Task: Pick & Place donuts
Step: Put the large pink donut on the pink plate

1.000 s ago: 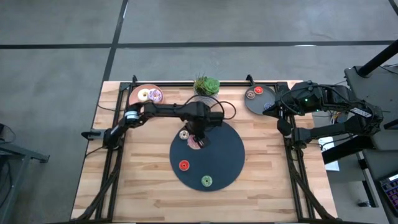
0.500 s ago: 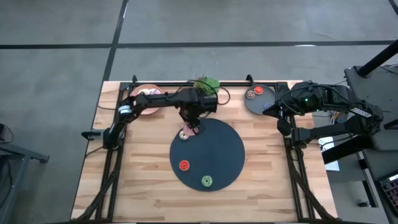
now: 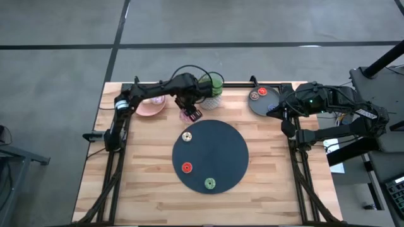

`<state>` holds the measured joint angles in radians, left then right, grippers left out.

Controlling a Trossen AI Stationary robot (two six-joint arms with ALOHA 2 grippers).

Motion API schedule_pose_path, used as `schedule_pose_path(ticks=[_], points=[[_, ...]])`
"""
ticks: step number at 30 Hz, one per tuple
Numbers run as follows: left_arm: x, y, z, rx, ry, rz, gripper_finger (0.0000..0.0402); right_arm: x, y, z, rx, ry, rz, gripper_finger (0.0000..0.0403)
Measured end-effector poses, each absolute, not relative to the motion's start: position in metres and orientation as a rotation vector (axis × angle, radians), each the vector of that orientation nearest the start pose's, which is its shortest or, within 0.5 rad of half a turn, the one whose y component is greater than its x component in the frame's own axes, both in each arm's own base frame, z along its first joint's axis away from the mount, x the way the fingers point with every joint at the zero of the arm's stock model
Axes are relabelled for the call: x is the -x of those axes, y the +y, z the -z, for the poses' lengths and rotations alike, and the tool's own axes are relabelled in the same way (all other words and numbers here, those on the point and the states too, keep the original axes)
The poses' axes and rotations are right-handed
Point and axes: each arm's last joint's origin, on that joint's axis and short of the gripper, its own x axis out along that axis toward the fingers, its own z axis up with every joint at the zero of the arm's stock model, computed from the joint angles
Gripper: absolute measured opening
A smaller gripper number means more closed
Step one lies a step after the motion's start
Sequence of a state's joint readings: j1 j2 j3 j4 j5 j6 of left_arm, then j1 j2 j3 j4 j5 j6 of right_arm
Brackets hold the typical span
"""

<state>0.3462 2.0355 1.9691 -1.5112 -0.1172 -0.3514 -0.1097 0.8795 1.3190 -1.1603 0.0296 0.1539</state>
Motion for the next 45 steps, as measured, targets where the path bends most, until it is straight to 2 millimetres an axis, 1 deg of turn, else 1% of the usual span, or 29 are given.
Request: schedule_pose_path(ticks=[6,11,14,18,24,28,33,36,45], points=[[-0.345,0.149,-0.281,0.454,1.535,-0.669,0.0127,-0.120,-0.014,-0.402,-0.177,0.698,0.188,0.0009],[-0.324,0.155,-0.278,0.461,1.534,-0.708,0.0127,-0.122,-0.014,-0.405,-0.178,0.669,0.187,0.0009],[-0.309,0.157,-0.276,0.478,1.501,-0.728,0.0127,-0.123,-0.014,-0.405,-0.177,0.660,0.186,0.0009],[-0.283,0.156,-0.274,0.505,1.443,-0.760,0.0127,-0.123,-0.014,-0.405,-0.174,0.657,0.188,0.0009],[-0.243,0.152,-0.265,0.557,1.403,-0.820,0.0127,-0.123,-0.015,-0.406,-0.165,0.654,0.222,0.0009],[-0.221,0.150,-0.260,0.584,1.386,-0.851,0.0127,-0.123,-0.016,-0.406,-0.161,0.651,0.235,0.0009],[-0.204,0.150,-0.253,0.610,1.344,-0.885,0.0127,-0.124,-0.016,-0.408,-0.160,0.625,0.236,0.0009],[-0.198,0.154,-0.250,0.618,1.317,-0.913,0.0127,-0.126,-0.016,-0.409,-0.160,0.611,0.235,0.0009],[-0.183,0.172,-0.251,0.567,1.309,-1.044,0.0127,-0.137,-0.017,-0.405,-0.166,0.640,0.239,0.0009]])
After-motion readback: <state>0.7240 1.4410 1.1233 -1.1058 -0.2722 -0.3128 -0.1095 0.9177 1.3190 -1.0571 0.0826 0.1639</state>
